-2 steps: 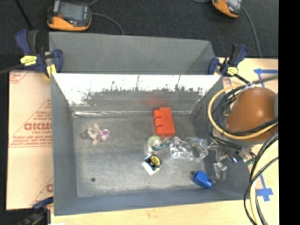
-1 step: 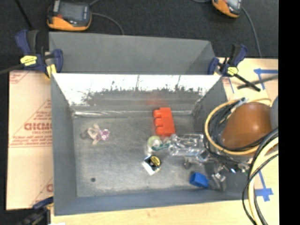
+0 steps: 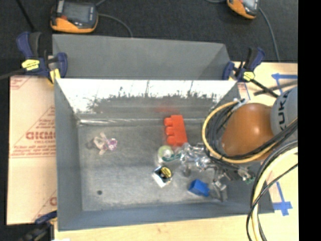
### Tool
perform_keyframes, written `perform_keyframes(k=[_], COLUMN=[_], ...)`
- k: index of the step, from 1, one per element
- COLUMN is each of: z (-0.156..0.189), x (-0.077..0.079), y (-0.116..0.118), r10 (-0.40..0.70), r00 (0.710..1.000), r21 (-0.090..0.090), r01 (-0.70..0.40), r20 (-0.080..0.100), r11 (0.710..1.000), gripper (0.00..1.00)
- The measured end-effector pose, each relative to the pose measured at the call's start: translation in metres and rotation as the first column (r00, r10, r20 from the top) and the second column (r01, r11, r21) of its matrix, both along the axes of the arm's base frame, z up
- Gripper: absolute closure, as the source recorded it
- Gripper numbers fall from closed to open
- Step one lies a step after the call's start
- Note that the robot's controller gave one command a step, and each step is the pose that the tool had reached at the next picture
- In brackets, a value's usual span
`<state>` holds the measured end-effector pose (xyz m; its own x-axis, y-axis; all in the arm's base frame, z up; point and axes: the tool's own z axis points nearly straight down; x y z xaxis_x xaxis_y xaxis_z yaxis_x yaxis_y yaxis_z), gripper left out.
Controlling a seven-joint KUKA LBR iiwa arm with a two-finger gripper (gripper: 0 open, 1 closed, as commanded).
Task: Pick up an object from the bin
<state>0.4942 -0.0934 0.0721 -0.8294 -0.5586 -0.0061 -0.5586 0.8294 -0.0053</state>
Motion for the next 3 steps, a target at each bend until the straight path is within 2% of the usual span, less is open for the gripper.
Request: perform_keyframes(k=[1,2,3], z=[-0.001,-0.001,0.2], x=[-0.005,-0.005,0.018], y=[0.019,0.019,0.033], r10=[-0.084,-0.081,-0.077], r00=[0.996,0.997,0.997], r21=[0.001,0.0,0.0], r01=[0.084,0.081,0.077], r20=[-0.002,-0.004,0.005], r11=[0.996,0.997,0.997], gripper=[0.0,1.0,1.0])
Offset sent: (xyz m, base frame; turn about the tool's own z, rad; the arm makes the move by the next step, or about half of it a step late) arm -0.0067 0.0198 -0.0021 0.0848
